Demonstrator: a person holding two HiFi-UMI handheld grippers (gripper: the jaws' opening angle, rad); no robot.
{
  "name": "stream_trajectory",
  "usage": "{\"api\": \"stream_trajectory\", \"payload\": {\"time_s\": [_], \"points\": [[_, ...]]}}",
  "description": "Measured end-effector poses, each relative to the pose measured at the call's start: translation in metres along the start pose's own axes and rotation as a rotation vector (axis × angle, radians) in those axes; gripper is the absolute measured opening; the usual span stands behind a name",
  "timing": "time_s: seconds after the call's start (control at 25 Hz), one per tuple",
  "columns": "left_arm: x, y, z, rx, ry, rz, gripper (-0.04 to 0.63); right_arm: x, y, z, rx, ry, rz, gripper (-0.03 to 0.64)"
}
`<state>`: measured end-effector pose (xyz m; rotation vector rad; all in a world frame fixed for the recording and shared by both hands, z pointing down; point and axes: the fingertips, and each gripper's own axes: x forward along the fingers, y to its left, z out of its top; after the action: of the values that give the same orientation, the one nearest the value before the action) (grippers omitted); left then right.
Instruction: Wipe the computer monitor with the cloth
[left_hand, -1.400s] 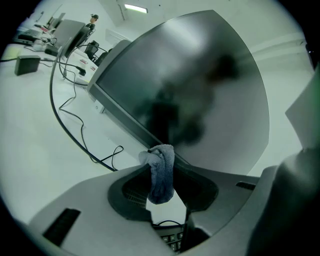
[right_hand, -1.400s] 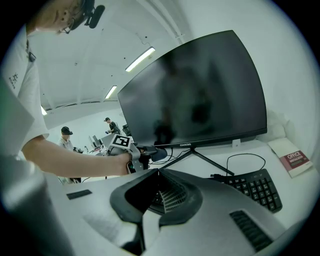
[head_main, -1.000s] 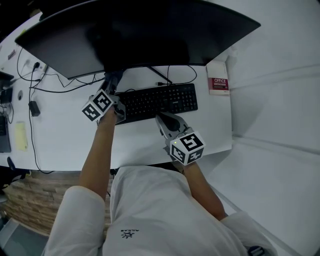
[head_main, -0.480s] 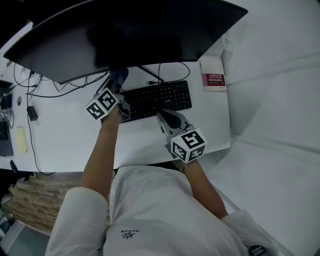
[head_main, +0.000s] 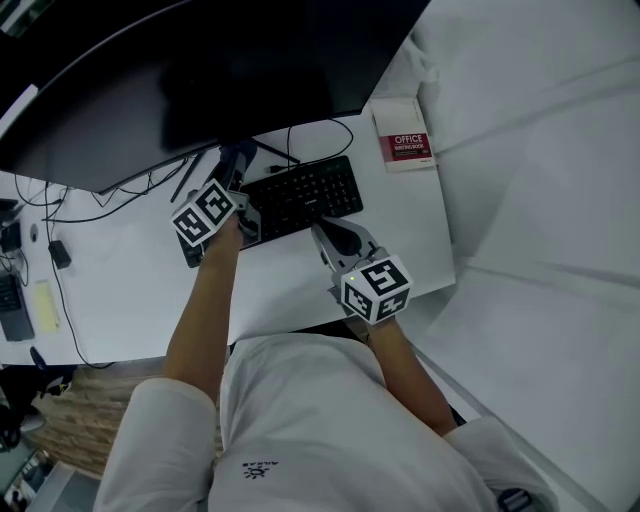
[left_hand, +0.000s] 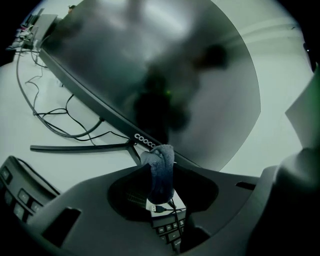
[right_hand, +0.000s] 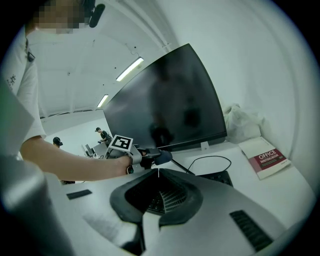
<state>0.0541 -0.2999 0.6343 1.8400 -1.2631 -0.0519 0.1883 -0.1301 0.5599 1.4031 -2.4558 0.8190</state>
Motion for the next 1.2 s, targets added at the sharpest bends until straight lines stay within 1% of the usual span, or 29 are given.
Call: {"api": "stream_trajectory", "payload": {"time_s": [0.4,0.8,1.2], "points": [[0.034,-0.046,-0.027,0.056,0.057,-0.059,0.132,-0.019,-0.03,-0.008,0.04,-0.025,-0.046,0.02],[0.065,-0.093,-0.055,0.096,0.121,-0.118,0.132,-0.039,-0.058,-0.009,0.072,-0.051,-0.097,0.02],[0.094,-0.133,-0.079,0.166,0.18,-0.163,0.132,-0.057,-0.081,-0.014,0.113,-0.077,-0.145,0.02]]}}
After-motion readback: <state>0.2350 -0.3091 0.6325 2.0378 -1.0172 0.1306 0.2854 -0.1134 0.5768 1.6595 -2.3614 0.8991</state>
